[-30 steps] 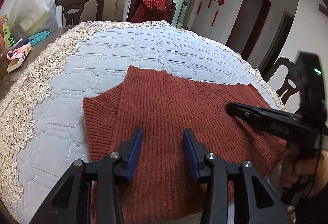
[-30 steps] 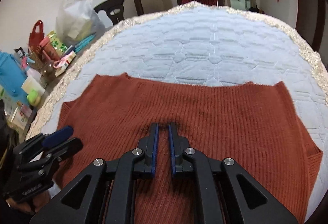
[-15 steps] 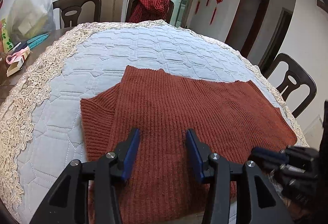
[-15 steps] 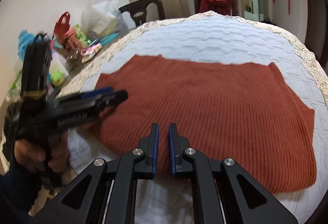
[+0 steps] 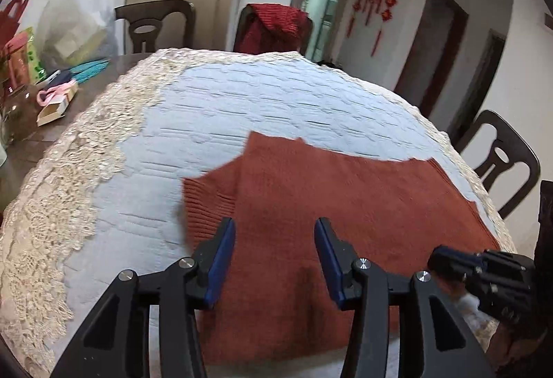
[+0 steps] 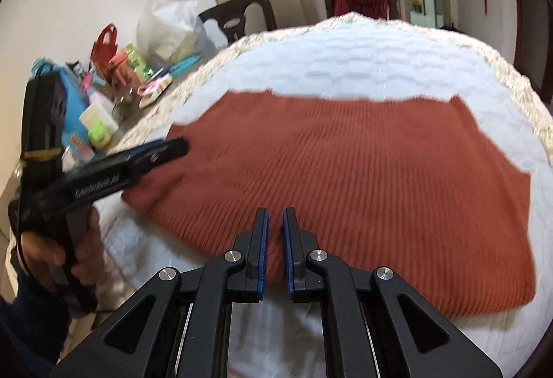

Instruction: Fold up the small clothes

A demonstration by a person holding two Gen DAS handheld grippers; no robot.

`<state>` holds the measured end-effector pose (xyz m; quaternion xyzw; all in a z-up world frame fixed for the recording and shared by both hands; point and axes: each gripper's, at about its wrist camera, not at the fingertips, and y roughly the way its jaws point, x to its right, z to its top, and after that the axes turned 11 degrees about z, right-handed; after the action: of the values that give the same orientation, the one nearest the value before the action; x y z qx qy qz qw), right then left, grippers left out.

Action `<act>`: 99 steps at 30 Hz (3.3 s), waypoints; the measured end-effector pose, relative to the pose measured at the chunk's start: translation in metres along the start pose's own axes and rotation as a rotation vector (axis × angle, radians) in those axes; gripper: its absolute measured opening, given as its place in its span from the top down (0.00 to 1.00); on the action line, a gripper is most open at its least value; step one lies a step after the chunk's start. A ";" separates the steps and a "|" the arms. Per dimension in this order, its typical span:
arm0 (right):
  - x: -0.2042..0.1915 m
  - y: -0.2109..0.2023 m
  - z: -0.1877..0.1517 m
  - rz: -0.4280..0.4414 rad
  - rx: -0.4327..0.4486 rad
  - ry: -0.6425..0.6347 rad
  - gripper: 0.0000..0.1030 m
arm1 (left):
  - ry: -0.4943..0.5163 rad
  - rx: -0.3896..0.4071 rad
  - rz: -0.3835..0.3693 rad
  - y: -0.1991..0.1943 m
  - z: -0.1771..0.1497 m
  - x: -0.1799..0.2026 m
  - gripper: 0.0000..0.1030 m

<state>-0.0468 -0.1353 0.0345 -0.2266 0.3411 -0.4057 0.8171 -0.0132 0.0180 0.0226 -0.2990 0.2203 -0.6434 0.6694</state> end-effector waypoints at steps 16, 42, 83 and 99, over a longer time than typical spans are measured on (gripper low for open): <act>0.027 0.036 0.043 -0.042 -0.026 0.084 0.92 | -0.108 -0.091 0.059 0.023 -0.002 -0.026 0.50; 0.009 0.012 0.010 0.028 -0.003 0.033 0.90 | -0.073 -0.090 0.061 0.028 0.001 -0.015 0.45; 0.068 -0.060 -0.014 -0.064 0.115 0.194 0.90 | -0.031 -0.062 -0.540 -0.031 0.067 0.118 0.83; 0.096 -0.093 -0.039 0.139 0.128 0.284 0.56 | 0.025 -0.108 -0.576 -0.020 0.055 0.134 0.58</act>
<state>-0.0808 -0.2701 0.0326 -0.0903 0.4415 -0.3970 0.7996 0.0196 -0.1089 0.0883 -0.3762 0.1686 -0.7979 0.4398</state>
